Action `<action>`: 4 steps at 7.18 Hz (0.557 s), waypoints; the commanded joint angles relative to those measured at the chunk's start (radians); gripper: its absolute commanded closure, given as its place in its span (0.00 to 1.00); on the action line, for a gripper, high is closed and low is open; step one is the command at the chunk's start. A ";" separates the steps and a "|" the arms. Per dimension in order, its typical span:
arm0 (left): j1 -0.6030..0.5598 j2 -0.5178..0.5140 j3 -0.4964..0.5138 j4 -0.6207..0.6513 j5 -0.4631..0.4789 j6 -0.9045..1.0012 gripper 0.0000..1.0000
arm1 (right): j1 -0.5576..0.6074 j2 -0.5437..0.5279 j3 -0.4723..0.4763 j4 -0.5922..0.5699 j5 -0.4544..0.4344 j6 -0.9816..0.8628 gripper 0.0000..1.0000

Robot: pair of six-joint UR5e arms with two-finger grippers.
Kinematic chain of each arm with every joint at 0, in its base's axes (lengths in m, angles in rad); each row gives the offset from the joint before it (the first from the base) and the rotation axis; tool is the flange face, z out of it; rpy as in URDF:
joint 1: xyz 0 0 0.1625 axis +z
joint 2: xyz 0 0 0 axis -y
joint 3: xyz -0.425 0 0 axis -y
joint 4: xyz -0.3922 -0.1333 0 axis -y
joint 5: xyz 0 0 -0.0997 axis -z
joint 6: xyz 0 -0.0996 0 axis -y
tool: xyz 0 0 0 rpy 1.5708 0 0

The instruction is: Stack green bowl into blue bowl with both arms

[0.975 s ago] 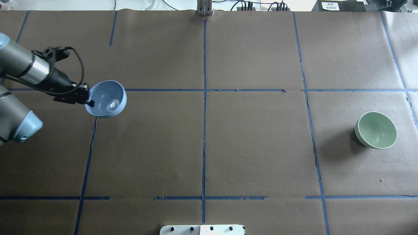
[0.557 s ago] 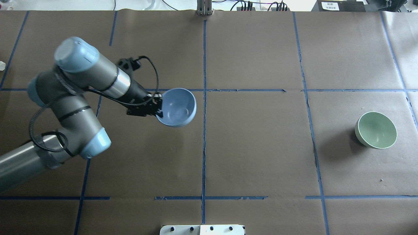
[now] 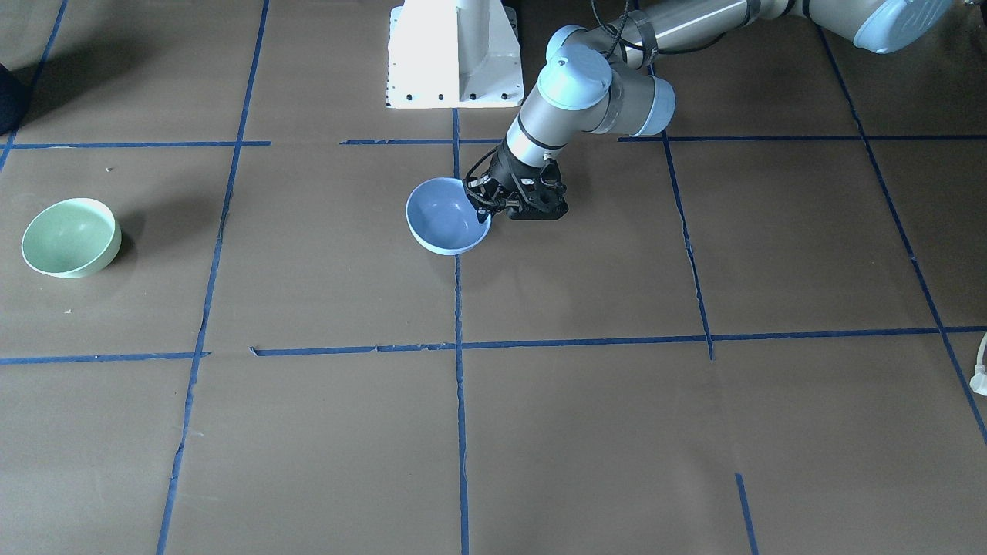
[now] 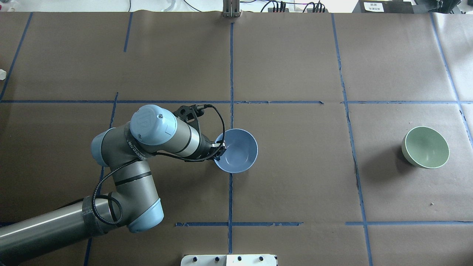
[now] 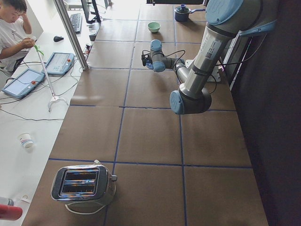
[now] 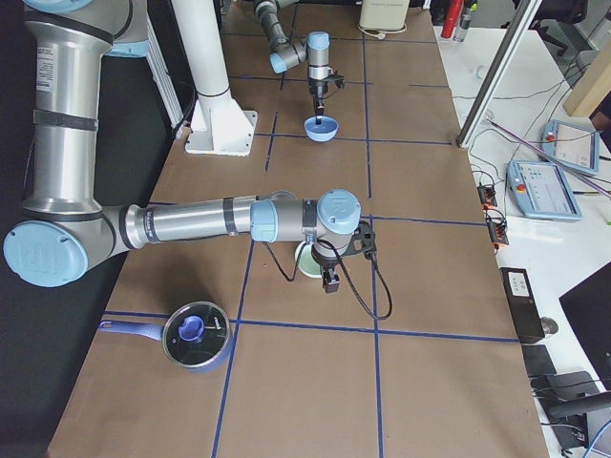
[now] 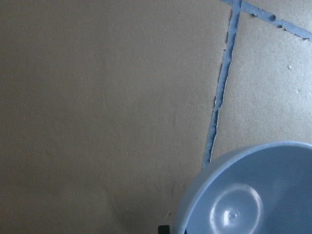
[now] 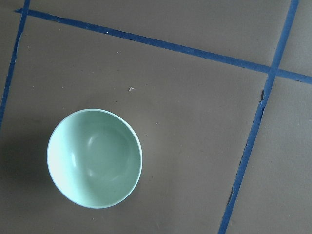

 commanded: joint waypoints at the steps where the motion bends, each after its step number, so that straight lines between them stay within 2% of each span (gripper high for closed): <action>1: 0.005 0.007 0.001 0.000 0.007 0.000 0.96 | -0.001 0.000 0.001 0.000 0.000 0.000 0.00; 4: 0.002 0.017 -0.011 0.002 0.007 0.000 0.91 | -0.001 0.000 0.001 0.000 0.000 0.000 0.00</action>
